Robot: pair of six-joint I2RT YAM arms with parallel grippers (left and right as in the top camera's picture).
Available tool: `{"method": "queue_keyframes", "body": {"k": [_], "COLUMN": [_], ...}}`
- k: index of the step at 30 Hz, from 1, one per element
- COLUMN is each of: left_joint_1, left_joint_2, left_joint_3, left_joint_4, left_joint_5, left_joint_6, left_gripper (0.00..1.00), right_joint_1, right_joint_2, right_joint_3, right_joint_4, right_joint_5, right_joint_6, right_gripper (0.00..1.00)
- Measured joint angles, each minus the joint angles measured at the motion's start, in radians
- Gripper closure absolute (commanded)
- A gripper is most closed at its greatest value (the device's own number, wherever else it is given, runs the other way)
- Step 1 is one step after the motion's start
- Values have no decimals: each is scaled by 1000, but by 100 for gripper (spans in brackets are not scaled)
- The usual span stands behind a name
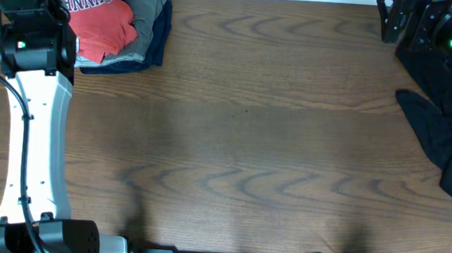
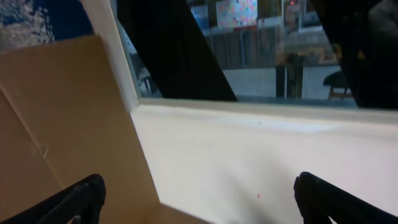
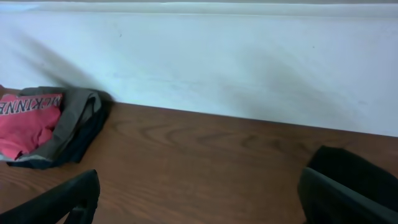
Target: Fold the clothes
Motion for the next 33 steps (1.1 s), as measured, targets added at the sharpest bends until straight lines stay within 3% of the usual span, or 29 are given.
{"method": "queue_keyframes", "body": {"k": [13, 19, 26, 33], "left_joint_1": [0, 0, 0, 0], "left_joint_2": [0, 1, 2, 2], "left_joint_3": [-3, -4, -4, -4], "left_joint_4": [-417, -628, -799, -832], "left_joint_5": [0, 0, 1, 0], "left_joint_6": [0, 0, 0, 0], "left_gripper": [2, 2, 2, 2], "right_joint_1": [0, 40, 54, 53], "right_joint_2": [7, -35, -248, -524], "right_joint_3": [-3, -91, -507, -1097], "right_joint_4": [-68, 50, 470, 918], "right_joint_5": [12, 92, 135, 130], "right_joint_6": [-3, -3, -5, -6], "right_gripper": [1, 1, 1, 1]}}
